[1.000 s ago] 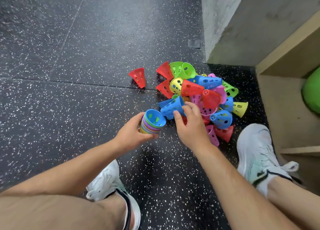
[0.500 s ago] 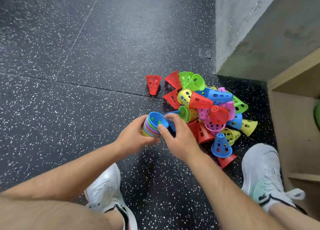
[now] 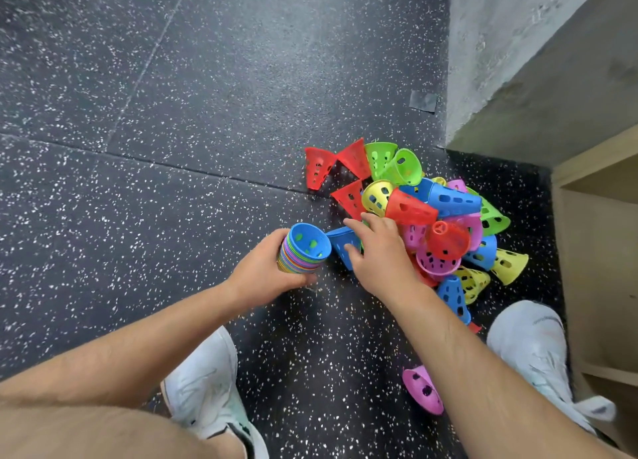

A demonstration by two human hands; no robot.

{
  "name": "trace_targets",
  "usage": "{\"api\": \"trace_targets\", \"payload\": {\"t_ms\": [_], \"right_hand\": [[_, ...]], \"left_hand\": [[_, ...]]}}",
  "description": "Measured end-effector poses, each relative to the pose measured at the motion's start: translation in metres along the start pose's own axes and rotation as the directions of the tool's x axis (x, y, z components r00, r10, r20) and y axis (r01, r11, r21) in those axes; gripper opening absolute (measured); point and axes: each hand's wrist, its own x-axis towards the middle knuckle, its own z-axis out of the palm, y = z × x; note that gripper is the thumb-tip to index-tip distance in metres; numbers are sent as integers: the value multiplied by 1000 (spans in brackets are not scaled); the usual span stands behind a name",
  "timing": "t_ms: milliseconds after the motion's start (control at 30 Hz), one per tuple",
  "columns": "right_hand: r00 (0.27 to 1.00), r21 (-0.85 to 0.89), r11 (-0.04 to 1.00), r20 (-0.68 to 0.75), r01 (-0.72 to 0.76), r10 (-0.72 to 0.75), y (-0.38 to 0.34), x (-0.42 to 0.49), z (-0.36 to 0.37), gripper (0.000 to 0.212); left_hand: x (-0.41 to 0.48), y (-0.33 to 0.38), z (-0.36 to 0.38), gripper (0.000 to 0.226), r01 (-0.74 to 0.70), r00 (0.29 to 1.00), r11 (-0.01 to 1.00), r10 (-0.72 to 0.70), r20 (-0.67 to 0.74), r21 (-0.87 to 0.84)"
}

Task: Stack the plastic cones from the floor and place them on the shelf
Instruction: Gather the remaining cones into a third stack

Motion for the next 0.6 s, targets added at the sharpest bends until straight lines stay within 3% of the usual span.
{"api": "trace_targets", "payload": {"t_ms": [100, 233, 367, 467, 600], "right_hand": [[999, -63, 998, 50, 8, -5, -1, 3, 4, 43], [996, 23, 999, 82, -40, 38, 1, 5, 9, 28], [985, 77, 994, 165, -73, 60, 8, 3, 12, 30], [996, 176, 983, 85, -55, 40, 9, 4, 9, 22], [991, 332, 942, -130, 49, -6, -1, 8, 2, 18]], "left_hand": [[3, -1, -1, 75, 21, 1000, 1000, -21, 5, -3], [5, 2, -1, 70, 19, 1000, 999, -20, -2, -28], [6, 5, -2, 72, 25, 999, 998, -26, -21, -49], [6, 5, -3, 73, 17, 999, 997, -19, -30, -80], [7, 1, -5, 72, -21, 998, 994, 15, -55, -112]]}}
